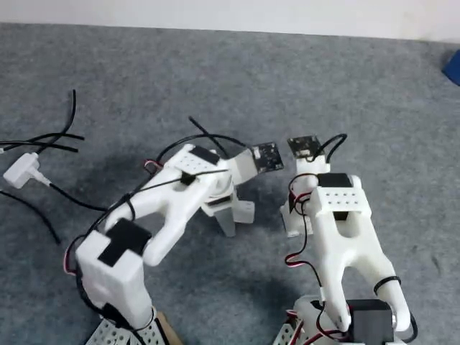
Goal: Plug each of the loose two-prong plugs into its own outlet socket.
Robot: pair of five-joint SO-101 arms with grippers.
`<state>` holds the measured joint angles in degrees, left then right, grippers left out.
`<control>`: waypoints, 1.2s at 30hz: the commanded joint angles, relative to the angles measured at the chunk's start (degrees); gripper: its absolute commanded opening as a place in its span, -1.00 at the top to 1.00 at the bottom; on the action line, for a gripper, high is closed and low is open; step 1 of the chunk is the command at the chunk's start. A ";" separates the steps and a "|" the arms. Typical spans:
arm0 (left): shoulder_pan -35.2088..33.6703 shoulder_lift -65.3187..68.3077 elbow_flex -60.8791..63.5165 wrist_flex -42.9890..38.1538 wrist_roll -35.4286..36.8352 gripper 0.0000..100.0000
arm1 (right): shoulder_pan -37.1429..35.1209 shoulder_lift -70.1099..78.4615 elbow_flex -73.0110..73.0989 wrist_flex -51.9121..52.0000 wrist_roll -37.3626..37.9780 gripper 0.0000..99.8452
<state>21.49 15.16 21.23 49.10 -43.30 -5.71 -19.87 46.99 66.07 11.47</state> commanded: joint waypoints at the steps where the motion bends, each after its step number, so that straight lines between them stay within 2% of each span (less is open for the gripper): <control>1: 0.84 3.65 -8.04 3.52 -0.26 0.25 | 0.48 -1.89 -0.13 -0.92 -0.44 0.10; 3: 1.19 4.35 -10.86 6.42 -0.26 0.43 | 0.48 -1.63 -0.04 -1.98 -0.53 0.10; 6: 1.98 4.53 -13.93 9.67 -0.18 0.83 | 0.48 -1.36 0.04 -2.15 -0.53 0.10; 7: 2.24 4.53 -14.90 10.55 -0.26 0.91 | 0.48 -1.36 0.04 -2.15 -0.53 0.10; 11: 1.10 4.97 -18.51 14.51 -0.44 0.99 | 0.40 -1.80 1.36 -2.24 -0.53 0.10; 15: -3.82 4.88 -21.93 16.88 -0.44 0.99 | -1.19 -1.80 1.45 -2.24 -0.53 0.10; 19: -12.44 4.62 -26.51 17.14 -0.70 0.99 | -1.63 -1.80 1.45 -2.24 -0.53 0.10; 25: -26.51 4.97 -32.40 17.14 -5.19 0.99 | -1.63 -1.54 1.45 -2.24 -0.53 0.10; 36: -46.11 5.05 -39.25 16.79 -14.59 0.99 | -1.63 -1.45 1.45 -2.24 -0.53 0.10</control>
<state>-18.42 21.05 -13.93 65.80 -54.99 -6.77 -20.04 48.48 64.40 11.38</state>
